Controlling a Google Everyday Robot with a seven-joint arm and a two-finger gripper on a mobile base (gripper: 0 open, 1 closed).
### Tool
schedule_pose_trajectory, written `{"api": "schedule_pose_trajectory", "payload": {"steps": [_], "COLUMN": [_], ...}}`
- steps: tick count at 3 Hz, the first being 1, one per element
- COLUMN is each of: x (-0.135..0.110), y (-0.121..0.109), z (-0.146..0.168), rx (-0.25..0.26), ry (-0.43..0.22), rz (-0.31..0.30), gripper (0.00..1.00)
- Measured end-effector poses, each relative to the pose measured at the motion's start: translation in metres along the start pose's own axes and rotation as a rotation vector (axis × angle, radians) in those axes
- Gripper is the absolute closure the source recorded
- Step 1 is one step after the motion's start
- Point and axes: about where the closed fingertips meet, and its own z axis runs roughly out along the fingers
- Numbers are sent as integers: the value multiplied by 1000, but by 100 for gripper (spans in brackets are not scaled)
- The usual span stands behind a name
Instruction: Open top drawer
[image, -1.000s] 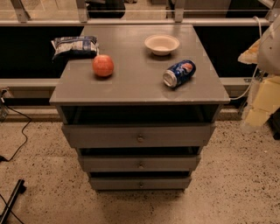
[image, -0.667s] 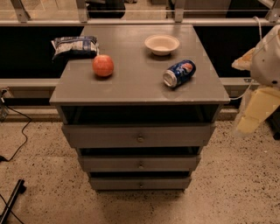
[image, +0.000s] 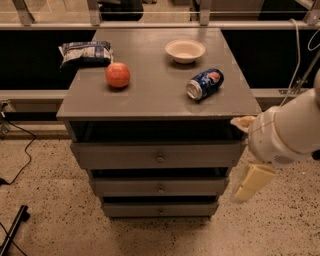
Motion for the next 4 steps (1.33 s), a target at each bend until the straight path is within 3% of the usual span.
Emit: {"api": "schedule_pose_trajectory", "payload": {"steps": [1,2,3,4], "x": [-11,-29,-30,-30], "y": [14,-6,-7,-7], "z": [64,121,126,138], "rx": [32,45,37,41], "ry": [-68,-123,-131,-92], "rz": [-59,-111,-110,-151], "gripper": [0,0,0,0]}}
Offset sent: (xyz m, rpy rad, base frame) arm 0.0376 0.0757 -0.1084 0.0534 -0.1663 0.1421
